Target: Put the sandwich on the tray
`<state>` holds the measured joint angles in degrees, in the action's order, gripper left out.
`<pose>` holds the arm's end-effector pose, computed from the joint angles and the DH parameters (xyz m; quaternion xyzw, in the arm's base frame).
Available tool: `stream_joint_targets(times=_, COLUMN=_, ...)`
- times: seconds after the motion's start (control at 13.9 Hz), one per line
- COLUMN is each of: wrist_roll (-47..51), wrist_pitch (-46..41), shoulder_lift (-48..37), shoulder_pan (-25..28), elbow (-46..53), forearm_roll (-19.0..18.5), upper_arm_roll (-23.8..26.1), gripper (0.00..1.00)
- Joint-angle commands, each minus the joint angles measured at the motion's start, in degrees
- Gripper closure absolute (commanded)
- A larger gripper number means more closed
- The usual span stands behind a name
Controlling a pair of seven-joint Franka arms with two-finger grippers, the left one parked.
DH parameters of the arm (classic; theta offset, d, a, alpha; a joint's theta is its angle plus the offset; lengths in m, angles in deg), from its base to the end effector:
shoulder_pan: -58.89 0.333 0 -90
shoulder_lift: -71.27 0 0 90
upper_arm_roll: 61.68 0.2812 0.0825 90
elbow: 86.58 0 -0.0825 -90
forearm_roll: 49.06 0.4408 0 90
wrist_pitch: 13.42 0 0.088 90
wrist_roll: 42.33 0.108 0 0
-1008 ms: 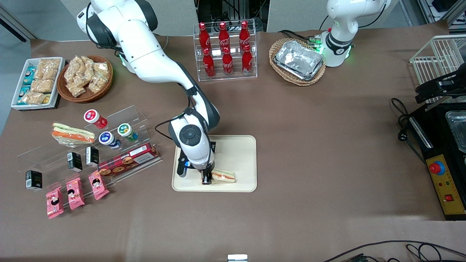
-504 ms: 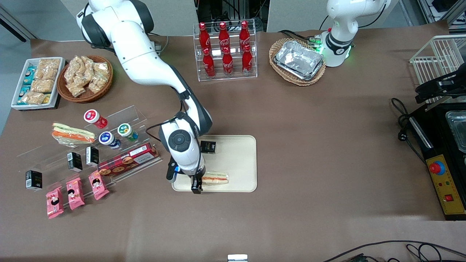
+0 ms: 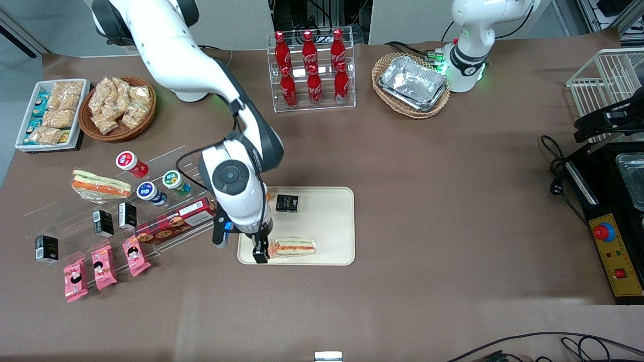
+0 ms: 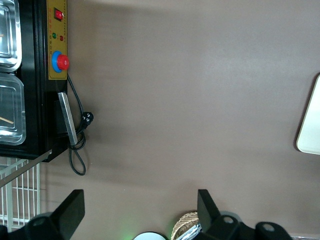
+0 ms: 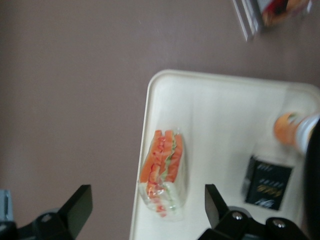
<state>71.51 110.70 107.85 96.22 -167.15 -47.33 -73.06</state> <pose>0.6758 0.3576 0.2928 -0.7283 0.6806 -0.0647 0.0474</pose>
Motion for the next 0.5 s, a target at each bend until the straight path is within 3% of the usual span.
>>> stream_joint_targets(times=0.0, wrist_roll=-20.3, wrist_pitch=-7.8, shoulder_lift=-9.1, shoulder_pan=-3.7, elbow=-3.7, forearm_roll=-2.2, upper_arm_roll=0.2, gripper=0.00)
stream_joint_targets(times=0.43, wrist_roll=-61.0, wrist_pitch=-18.4, shoulder_lift=-16.8, shoulder_pan=-16.9, elbow=-4.6, forearm_roll=-1.0, upper_arm_roll=0.5, gripper=0.00)
